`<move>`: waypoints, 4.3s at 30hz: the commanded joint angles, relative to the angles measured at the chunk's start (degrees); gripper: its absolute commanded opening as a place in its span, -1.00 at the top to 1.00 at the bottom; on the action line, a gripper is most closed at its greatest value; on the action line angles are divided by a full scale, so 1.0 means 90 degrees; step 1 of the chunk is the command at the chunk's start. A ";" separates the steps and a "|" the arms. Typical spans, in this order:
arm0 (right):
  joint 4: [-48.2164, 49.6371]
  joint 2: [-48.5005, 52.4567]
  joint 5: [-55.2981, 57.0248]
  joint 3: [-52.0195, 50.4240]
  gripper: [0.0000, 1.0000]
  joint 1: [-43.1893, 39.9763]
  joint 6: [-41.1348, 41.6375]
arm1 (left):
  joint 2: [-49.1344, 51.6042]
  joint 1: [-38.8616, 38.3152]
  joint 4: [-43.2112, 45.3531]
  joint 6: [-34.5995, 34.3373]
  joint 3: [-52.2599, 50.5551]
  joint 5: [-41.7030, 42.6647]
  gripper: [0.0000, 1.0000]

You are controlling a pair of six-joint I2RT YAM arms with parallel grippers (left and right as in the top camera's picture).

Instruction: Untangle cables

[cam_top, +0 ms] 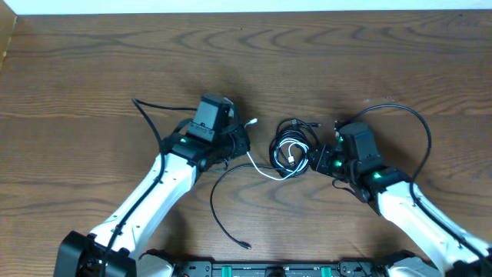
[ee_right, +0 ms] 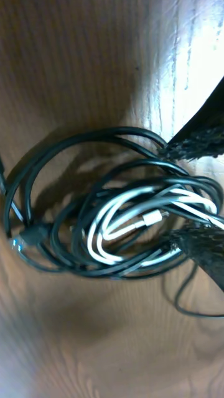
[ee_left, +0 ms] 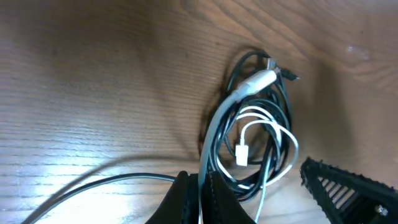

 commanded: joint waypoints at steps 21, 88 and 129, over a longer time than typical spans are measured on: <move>0.1192 0.0784 -0.1132 0.0039 0.97 0.0039 0.0073 | 0.0012 -0.0262 -0.0352 0.0083 -0.0063 -0.0879 0.72; -0.1413 0.0097 0.1277 0.0039 0.97 -0.0508 0.0704 | 0.0015 -0.0262 0.0668 0.1430 -0.0063 0.0240 -0.26; -0.1501 -0.1336 -0.0342 0.0573 -0.09 0.2023 -0.2907 | 0.0408 0.1294 -0.1676 -0.2310 -0.0061 -0.2511 -0.26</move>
